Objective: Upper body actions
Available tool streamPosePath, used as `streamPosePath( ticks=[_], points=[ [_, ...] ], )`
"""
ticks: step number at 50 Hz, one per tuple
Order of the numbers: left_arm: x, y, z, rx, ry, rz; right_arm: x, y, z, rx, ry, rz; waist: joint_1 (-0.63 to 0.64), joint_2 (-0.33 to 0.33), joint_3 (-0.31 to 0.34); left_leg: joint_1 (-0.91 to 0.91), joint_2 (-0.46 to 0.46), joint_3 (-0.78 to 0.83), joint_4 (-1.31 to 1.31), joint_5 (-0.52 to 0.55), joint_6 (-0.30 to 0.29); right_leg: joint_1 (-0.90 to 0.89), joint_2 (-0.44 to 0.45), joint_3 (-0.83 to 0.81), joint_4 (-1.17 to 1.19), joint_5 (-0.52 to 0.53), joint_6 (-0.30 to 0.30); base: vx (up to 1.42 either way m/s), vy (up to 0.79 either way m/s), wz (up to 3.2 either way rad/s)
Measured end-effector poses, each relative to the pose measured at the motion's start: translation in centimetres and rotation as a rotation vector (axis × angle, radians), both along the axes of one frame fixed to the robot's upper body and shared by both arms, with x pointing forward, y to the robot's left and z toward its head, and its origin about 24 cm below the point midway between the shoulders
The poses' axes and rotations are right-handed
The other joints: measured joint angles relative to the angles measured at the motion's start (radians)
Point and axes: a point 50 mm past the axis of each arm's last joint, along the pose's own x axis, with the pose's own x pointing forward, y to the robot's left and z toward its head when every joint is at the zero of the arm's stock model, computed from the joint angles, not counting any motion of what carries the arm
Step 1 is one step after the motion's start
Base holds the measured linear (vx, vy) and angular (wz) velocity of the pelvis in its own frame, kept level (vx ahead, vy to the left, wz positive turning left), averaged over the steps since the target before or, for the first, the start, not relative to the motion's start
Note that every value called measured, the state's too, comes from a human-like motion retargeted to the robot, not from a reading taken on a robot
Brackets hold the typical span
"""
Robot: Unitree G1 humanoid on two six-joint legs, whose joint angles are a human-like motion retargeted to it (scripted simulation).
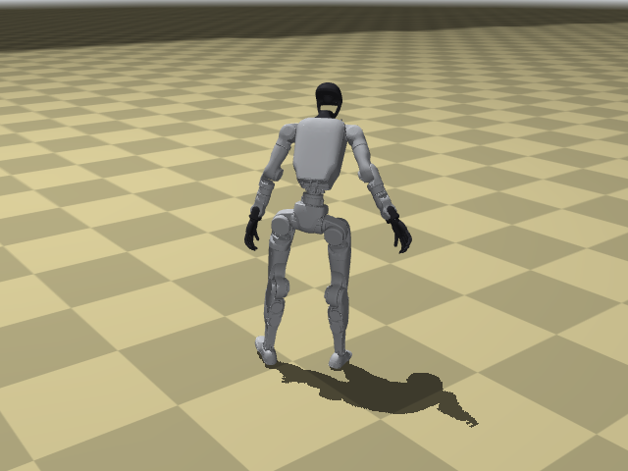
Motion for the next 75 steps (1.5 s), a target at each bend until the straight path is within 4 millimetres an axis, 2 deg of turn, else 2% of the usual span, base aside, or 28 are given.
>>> streamPosePath(
  ticks=[5,7,11,15,20,25,28,31,35,38,45,50,53,56,59,61,63,65,69,72,75],
  points=[
    [2.6,2.9,2.6,0.072,-0.044,-0.054,-5.9,-1.1,0.3,-0.064,0.079,-0.188,-0.023,-0.009,0.000,-0.130,0.020,0.014,-0.002,0.036,0.000,-0.132,0.008,-0.007,-0.016,0.044,0.010,-0.11,-0.08,-0.09],
    [3.8,3.4,3.5,0.111,-0.057,-0.080,-8.5,-1.5,0.7,-0.114,0.123,-0.272,-0.034,-0.009,0.000,-0.188,0.033,0.016,0.002,0.048,0.002,-0.186,0.017,-0.007,-0.022,0.059,0.013,-0.13,-0.06,-0.12],
    [6.6,3.7,5.5,0.167,-0.117,-0.093,-12.5,-1.5,1.6,-0.255,0.118,-0.481,-0.079,-0.003,0.000,-0.328,0.064,-0.010,0.021,0.067,0.006,-0.300,0.043,-0.001,-0.036,0.084,0.002,-0.12,-0.07,0.10],
    [9.6,3.1,7.4,0.163,-0.231,-0.069,-15.3,-1.3,2.3,-0.347,0.051,-0.709,-0.135,0.002,0.000,-0.448,0.094,-0.002,0.012,0.096,0.006,-0.420,0.080,0.012,-0.044,0.110,-0.024,-0.07,-0.06,0.02],
    [13.7,1.9,10.7,0.185,-0.394,-0.035,-16.2,-1.0,2.4,-0.349,-0.051,-0.916,-0.183,-0.027,0.000,-0.579,0.110,-0.002,-0.005,0.120,0.008,-0.570,0.115,0.038,-0.051,0.144,-0.039,-0.05,-0.03,-0.23],
    [17.6,-1.7,13.6,0.146,-0.557,-0.031,-16.7,-0.8,2.6,-0.418,-0.089,-0.966,-0.202,-0.045,0.000,-0.692,0.123,0.005,-0.020,0.142,0.004,-0.697,0.139,0.042,-0.057,0.165,-0.052,0.03,-0.04,-0.07],
    [19.3,-3.1,15.4,0.107,-0.651,-0.055,-15.9,-1.0,2.8,-0.500,-0.148,-0.962,-0.233,-0.062,0.000,-0.751,0.133,0.010,-0.025,0.146,0.005,-0.761,0.153,0.042,-0.060,0.172,-0.050,0.04,0.01,-0.19],
    [20.5,-3.0,17.6,0.115,-0.739,-0.056,-14.1,-1.4,2.6,-0.508,-0.251,-0.985,-0.287,-0.100,0.000,-0.800,0.138,0.019,-0.035,0.145,0.010,-0.822,0.171,0.050,-0.063,0.176,-0.044,0.08,0.10,-0.44],
    [21.1,-1.8,19.7,0.141,-0.813,-0.043,-12.1,-1.7,2.1,-0.422,-0.345,-1.020,-0.398,-0.171,0.000,-0.839,0.130,0.037,-0.040,0.141,0.011,-0.876,0.171,0.065,-0.064,0.178,-0.039,0.08,0.18,-0.09],
    [21.3,-1.4,20.4,0.123,-0.807,-0.060,-11.6,-1.7,2.0,-0.394,-0.361,-1.026,-0.468,-0.225,0.000,-0.848,0.125,0.053,-0.044,0.137,0.013,-0.894,0.171,0.078,-0.061,0.177,-0.036,0.05,0.16,-0.11],
    [20.8,0.4,20.8,0.092,-0.804,-0.071,-13.3,-0.9,1.9,-0.369,-0.353,-1.154,-0.565,-0.301,0.000,-0.841,0.125,0.069,-0.043,0.130,0.017,-0.888,0.171,0.092,-0.056,0.170,-0.032,0.02,0.09,-0.09],
    [19.7,1.6,19.6,0.096,-0.812,-0.030,-15.6,-0.9,2.6,-0.405,-0.390,-1.237,-0.558,-0.289,0.000,-0.830,0.124,0.042,-0.029,0.129,0.023,-0.854,0.160,0.087,-0.056,0.160,-0.030,-0.03,0.07,0.14],
    [18.2,2.9,18.0,0.139,-0.781,0.011,-17.0,-1.1,3.4,-0.466,-0.360,-1.225,-0.536,-0.257,0.000,-0.820,0.121,0.007,-0.016,0.130,0.024,-0.817,0.148,0.066,-0.057,0.150,-0.033,-0.10,0.17,0.38],
    [16.2,4.1,16.0,0.189,-0.735,0.010,-17.0,-1.2,3.5,-0.485,-0.327,-1.179,-0.504,-0.218,0.000,-0.805,0.116,-0.021,-0.001,0.128,0.026,-0.776,0.135,0.044,-0.055,0.136,-0.034,-0.11,0.18,0.45],
    [12.9,5.4,12.8,0.229,-0.624,-0.027,-15.9,-1.6,3.4,-0.482,-0.303,-1.101,-0.463,-0.163,0.000,-0.784,0.110,-0.042,0.012,0.124,0.028,-0.726,0.120,0.015,-0.054,0.120,-0.035,-0.11,0.24,0.55],
    [9.6,6.6,10.2,0.252,-0.493,-0.023,-14.7,-2.2,3.4,-0.496,-0.296,-1.059,-0.434,-0.124,0.000,-0.767,0.103,-0.048,0.018,0.122,0.029,-0.692,0.106,-0.008,-0.053,0.108,-0.032,-0.09,0.19,0.60],
    [5.4,7.9,7.6,0.249,-0.323,-0.021,-13.1,-3.1,3.6,-0.520,-0.313,-1.015,-0.400,-0.084,0.000,-0.749,0.094,-0.053,0.022,0.120,0.031,-0.657,0.090,-0.033,-0.053,0.097,-0.028,-0.11,0.19,0.65],
    [0.4,9.3,5.5,0.231,-0.131,0.002,-11.2,-4.3,4.1,-0.539,-0.344,-0.950,-0.360,-0.044,0.000,-0.732,0.082,-0.059,0.028,0.119,0.031,-0.623,0.070,-0.058,-0.052,0.086,-0.023,-0.15,0.24,0.74],
    [-10.4,10.3,2.6,0.189,0.205,0.181,-8.4,-7.2,6.1,-0.605,-0.357,-0.823,-0.246,0.050,0.000,-0.696,0.042,-0.094,0.037,0.117,0.038,-0.546,0.019,-0.112,-0.048,0.060,-0.016,-0.19,0.15,0.90],
    [-19.1,9.8,2.0,0.179,0.435,0.281,-7.5,-9.8,8.6,-0.672,-0.372,-0.755,-0.129,0.147,0.000,-0.677,0.008,-0.140,0.048,0.118,0.043,-0.485,-0.024,-0.156,-0.043,0.037,-0.013,-0.22,0.06,1.09],
    [-26.4,10.0,3.6,0.203,0.693,0.269,-7.1,-11.9,11.0,-0.724,-0.377,-0.709,-0.003,0.254,0.000,-0.663,-0.026,-0.201,0.068,0.119,0.048,-0.417,-0.064,-0.208,-0.040,0.017,-0.011,-0.29,-0.04,1.24]
  ],
)
